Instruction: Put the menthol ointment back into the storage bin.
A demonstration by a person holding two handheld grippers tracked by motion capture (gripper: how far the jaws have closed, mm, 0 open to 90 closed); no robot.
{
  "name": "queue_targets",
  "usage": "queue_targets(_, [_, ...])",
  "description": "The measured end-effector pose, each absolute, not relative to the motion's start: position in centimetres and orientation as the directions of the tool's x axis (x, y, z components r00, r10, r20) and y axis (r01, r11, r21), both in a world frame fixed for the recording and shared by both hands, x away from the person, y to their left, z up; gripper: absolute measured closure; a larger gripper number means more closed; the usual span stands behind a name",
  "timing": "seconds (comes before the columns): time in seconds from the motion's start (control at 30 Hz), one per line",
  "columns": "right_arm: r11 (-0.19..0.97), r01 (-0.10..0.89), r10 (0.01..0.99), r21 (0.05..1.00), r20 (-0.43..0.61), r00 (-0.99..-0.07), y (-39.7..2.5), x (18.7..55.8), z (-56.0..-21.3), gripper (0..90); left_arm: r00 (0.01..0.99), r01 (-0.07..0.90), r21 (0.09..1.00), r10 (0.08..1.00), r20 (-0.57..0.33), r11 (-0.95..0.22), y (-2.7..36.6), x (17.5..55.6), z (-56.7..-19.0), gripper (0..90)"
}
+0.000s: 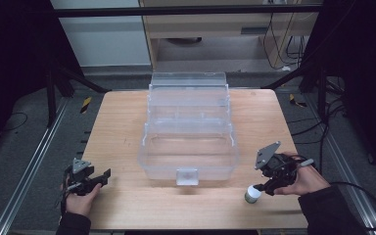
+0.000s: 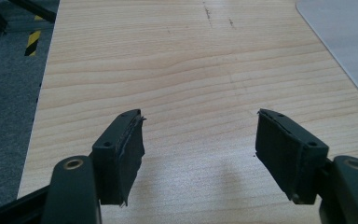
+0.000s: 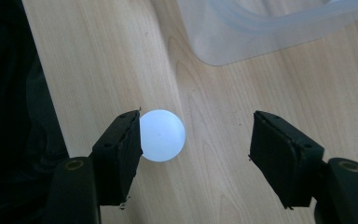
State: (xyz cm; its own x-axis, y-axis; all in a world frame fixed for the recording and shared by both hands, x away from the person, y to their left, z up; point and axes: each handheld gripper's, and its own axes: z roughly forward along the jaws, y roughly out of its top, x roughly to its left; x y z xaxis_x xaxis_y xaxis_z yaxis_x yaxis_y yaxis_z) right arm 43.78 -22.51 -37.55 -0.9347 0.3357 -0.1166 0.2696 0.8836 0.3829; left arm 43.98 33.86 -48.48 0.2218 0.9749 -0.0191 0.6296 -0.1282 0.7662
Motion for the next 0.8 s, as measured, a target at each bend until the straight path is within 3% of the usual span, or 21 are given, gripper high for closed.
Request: queue_targets(0.8, [0.947,0.193,0.214,0.255,-0.058,-0.975,-21.3,43.5,-40.7,42.6,0.226,0.631,0.764,0.974,-0.015,-0.135,33.8,44.0,-48.5,31.4])
